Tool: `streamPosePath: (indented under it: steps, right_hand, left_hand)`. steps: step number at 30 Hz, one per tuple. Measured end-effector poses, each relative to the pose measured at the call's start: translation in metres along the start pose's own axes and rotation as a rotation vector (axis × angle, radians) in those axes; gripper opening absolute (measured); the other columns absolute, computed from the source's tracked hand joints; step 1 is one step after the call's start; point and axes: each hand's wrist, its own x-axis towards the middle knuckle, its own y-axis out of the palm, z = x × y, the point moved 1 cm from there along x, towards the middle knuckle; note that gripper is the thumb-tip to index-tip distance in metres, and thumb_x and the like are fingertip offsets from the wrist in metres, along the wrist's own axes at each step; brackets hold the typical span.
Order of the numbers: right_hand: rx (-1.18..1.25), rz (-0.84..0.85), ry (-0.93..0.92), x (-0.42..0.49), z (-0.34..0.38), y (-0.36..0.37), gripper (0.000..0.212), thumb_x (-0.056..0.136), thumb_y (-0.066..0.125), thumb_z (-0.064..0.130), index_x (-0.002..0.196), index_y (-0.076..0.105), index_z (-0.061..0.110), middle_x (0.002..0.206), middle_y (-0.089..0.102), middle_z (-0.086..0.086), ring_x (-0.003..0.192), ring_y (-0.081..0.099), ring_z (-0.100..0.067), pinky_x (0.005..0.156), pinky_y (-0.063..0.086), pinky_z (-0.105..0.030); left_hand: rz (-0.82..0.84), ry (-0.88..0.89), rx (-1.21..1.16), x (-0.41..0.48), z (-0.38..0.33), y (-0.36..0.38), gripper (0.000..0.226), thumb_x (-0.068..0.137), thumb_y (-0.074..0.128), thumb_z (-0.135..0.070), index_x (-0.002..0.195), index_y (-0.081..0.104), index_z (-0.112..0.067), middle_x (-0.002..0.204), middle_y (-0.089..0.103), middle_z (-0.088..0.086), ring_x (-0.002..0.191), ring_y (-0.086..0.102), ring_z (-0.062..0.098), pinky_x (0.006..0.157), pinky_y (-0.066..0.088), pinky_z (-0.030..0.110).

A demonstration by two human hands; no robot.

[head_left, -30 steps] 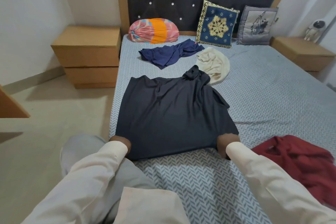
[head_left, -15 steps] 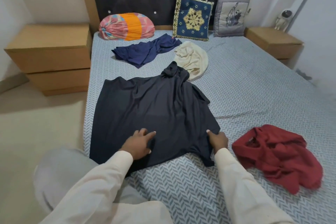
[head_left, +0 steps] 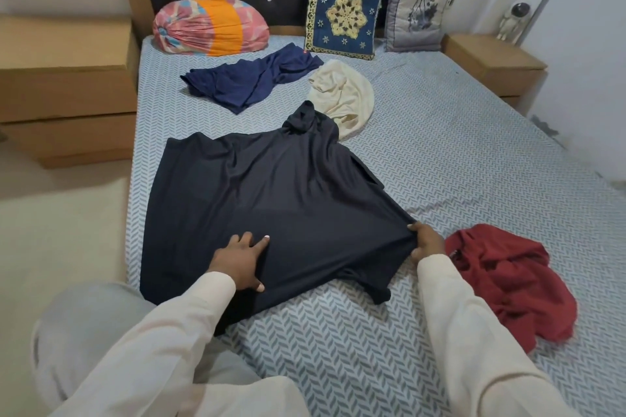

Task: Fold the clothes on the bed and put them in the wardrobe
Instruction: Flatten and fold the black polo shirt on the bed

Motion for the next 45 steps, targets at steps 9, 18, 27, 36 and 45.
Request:
streamPosePath:
  steps: [9,18,27,36,45]
  right_hand:
    - [-0.495,0.279,0.124,-0.012,-0.019,-0.01,0.02,0.076,0.08,0.023,0.092,0.069,0.018,0.083,0.065,0.002,0.068,0.054,-0.01,0.054,0.04,-0.02]
    - [-0.26,0.247,-0.211,-0.01,-0.029,-0.041,0.039,0.087,0.066,0.04,0.106,0.065,0.006,0.106,0.071,-0.017,0.094,0.067,-0.031,0.077,0.054,-0.041]
    - [-0.987,-0.265,-0.441,-0.038,-0.03,-0.052,0.061,0.085,0.06,0.056,0.118,0.054,0.005,0.118,0.063,-0.02,0.112,0.059,-0.039,0.089,0.046,-0.041]
    - [-1.489,0.482,-0.539,-0.071,-0.073,-0.041,0.055,0.057,0.083,0.055,0.096,0.058,0.027,0.099,0.057,0.006,0.09,0.056,-0.014,0.077,0.043,-0.03]
    - [-1.647,0.29,-0.842,-0.1,-0.047,-0.026,0.014,0.078,0.058,0.02,0.083,0.046,0.027,0.094,0.063,-0.002,0.094,0.063,-0.028,0.072,0.042,-0.032]
  left_hand:
    - [-0.071,0.036,-0.031,-0.005,0.006,0.006,0.105,0.071,0.07,-0.064,0.153,0.012,-0.036,0.144,0.029,-0.004,0.13,0.032,0.022,0.092,0.046,0.039]
    - [-0.166,0.086,-0.029,-0.026,0.01,0.017,0.082,0.084,0.058,-0.061,0.152,0.023,-0.03,0.147,0.034,-0.004,0.13,0.037,0.02,0.099,0.04,0.036]
    - [-0.116,0.08,-0.015,-0.043,0.018,0.017,0.073,0.085,0.061,-0.057,0.146,0.033,-0.028,0.146,0.034,-0.002,0.13,0.036,0.024,0.101,0.039,0.037]
    - [-0.016,0.027,-0.019,-0.057,0.025,0.016,0.08,0.082,0.065,-0.055,0.148,0.028,-0.028,0.149,0.028,0.001,0.133,0.031,0.026,0.104,0.039,0.04]
    - [0.049,0.005,-0.031,-0.062,0.027,0.017,0.083,0.078,0.07,-0.049,0.147,0.029,-0.03,0.146,0.028,0.001,0.135,0.03,0.026,0.099,0.046,0.046]
